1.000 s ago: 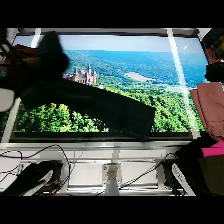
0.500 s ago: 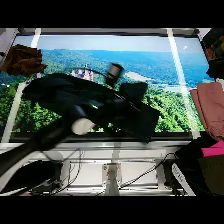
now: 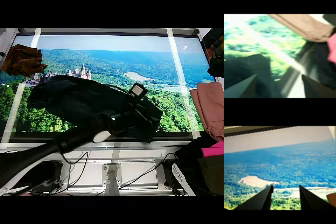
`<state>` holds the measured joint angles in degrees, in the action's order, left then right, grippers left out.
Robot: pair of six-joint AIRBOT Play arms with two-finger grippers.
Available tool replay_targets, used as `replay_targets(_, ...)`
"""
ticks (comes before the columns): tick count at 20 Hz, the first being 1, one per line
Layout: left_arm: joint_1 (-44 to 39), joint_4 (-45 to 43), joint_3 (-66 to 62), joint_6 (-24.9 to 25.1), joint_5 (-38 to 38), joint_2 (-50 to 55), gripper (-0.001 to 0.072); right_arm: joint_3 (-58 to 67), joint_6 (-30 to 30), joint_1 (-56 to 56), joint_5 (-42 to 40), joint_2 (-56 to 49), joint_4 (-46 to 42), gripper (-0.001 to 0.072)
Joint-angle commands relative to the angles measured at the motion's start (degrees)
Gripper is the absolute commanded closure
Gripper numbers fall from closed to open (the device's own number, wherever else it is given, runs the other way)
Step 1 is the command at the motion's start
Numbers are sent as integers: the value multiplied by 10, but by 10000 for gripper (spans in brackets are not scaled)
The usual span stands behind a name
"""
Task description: Fold the clothes and pants, and hang the long-sleeved shirts on hangers.
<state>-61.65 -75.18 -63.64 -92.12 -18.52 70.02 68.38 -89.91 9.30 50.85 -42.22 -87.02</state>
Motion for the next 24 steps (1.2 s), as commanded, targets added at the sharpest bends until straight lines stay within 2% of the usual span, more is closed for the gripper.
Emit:
replay_targets(1, 75, -120, 0, 0, -145, -59, 258, 1, 0, 0, 16, 0, -13, 341)
replay_targets(4, 197, -184, 0, 0, -280, -147, 335, 0, 0, 0, 21, 0, -17, 341)
replay_targets(5, 248, -200, 0, 0, -308, -178, 511, 0, 0, 0, 21, 0, -17, 341)
replay_targets(6, 297, -219, 0, 0, -330, -206, 651, 0, 0, 0, 21, 0, -17, 341)
replay_targets(9, 464, -270, 5, 1, -381, -273, 655, 0, 0, 0, 21, 0, -17, 341)
replay_targets(13, 695, -265, 75, 69, -396, -325, 656, 0, 0, 0, 21, 0, -17, 341)
replay_targets(16, 824, -237, 161, 73, -389, -323, 656, 0, 0, 0, 21, 0, -17, 341)
replay_targets(18, 869, -170, 209, 73, -378, -309, 657, -1, 0, 0, 21, 0, -17, 341)
replay_targets(21, 873, -99, 223, 74, -386, -261, 657, -8, 0, 0, 21, 0, -17, 341)
replay_targets(22, 873, -65, 221, 85, -402, -243, 657, -11, 0, 0, 20, 0, -17, 341)
replay_targets(24, 874, -3, 209, 147, -453, -203, 657, -16, 0, 0, 20, -1, -17, 341)
